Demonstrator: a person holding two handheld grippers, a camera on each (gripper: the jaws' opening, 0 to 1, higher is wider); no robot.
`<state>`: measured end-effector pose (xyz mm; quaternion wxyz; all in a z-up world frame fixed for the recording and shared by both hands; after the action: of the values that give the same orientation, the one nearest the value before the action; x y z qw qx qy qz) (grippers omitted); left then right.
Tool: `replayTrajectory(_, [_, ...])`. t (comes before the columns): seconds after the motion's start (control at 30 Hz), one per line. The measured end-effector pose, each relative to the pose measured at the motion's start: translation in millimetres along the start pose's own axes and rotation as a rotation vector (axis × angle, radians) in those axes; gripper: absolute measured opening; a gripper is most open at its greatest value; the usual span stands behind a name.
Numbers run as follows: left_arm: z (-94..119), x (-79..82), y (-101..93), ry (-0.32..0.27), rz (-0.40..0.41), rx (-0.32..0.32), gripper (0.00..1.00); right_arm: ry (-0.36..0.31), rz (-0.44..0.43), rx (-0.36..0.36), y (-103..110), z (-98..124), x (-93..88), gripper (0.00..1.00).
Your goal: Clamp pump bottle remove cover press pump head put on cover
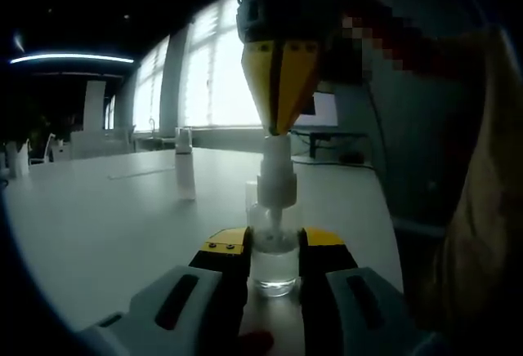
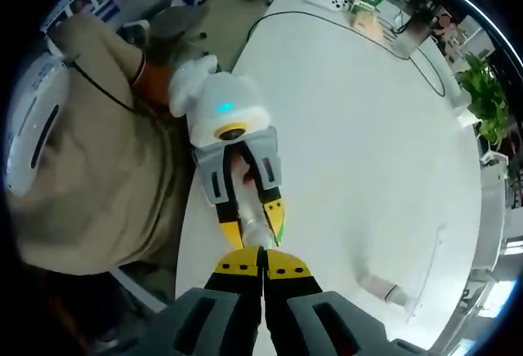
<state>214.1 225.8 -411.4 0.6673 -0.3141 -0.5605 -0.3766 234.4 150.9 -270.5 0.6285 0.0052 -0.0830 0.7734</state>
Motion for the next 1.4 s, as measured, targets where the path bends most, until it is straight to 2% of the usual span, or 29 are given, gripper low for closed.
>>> replayTrajectory(0.47, [0,0.1,-1.2,-0.001,-0.003,-0.002,0.14,0.000,-0.019,0.009,3,-1,-0.7,0.00])
replayTrajectory(0.77, [-1,0.9,-4.6,0.000,-0.001,-0.002,0.14,-0.026,-0.039,0.011,3,-2,-3.6,0.00])
replayTrajectory(0.9, [-2,1.7,-6.0,0.001,-0.005,-0.004,0.14,-0.009,-0.031,0.010,5,-10,-2.2,0.00])
replayTrajectory(1.4, [-1,2.7,-5.8,0.001,0.003,-0.003,0.14,0.012,-0.050,0.002,3,-10,-0.4,0.00])
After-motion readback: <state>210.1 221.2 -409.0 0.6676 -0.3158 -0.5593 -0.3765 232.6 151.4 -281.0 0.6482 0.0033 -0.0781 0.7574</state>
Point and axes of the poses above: the point that each gripper's makers call its tool centre point, and the gripper's own axes: z roughly backward along the fingers, y roughly to its left, x roughly out of its top, the point moved 9 cm from there along z, roughly backward along the fingers, and after that the axes turned 6 degrees about y, right-handed, at the moved point
